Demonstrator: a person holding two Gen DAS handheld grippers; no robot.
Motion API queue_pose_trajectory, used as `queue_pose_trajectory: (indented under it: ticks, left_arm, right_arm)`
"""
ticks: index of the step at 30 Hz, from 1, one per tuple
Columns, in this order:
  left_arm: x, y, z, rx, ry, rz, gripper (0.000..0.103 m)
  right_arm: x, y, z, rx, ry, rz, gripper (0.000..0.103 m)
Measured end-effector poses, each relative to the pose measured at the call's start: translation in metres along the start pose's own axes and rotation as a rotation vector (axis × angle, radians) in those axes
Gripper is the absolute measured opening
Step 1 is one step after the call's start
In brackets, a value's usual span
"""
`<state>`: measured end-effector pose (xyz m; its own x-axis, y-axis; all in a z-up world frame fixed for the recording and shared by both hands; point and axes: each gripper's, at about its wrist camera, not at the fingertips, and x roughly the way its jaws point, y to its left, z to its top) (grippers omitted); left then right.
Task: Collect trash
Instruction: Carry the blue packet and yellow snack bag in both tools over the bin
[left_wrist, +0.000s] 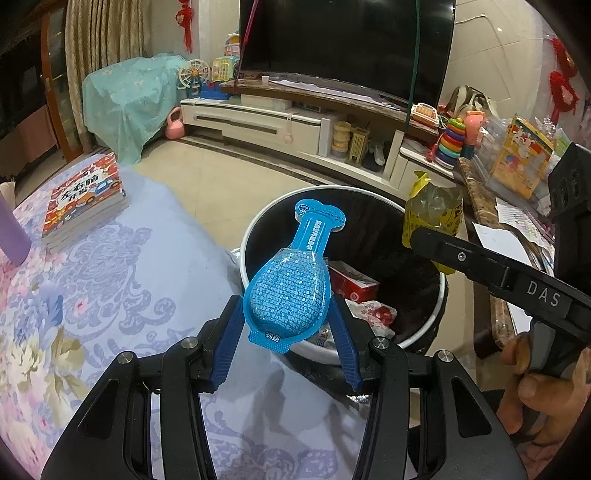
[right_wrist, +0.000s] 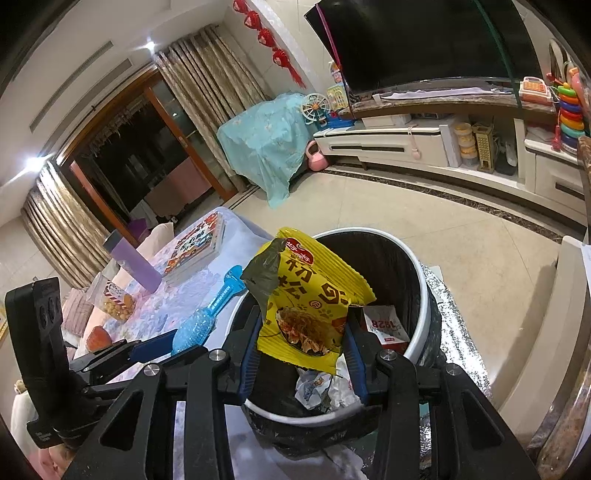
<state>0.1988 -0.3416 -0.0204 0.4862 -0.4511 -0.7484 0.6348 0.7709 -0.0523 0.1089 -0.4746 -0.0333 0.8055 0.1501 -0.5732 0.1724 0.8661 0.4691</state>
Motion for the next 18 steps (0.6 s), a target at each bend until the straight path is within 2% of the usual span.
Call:
queue_pose_trajectory:
  ticks: [18]
  left_arm:
    - [0.019, -0.006, 0.01, 0.02, 0.028, 0.0, 0.047]
  right_arm:
    - [0.011, -0.006, 0.005, 0.01, 0.034, -0.012, 0.041]
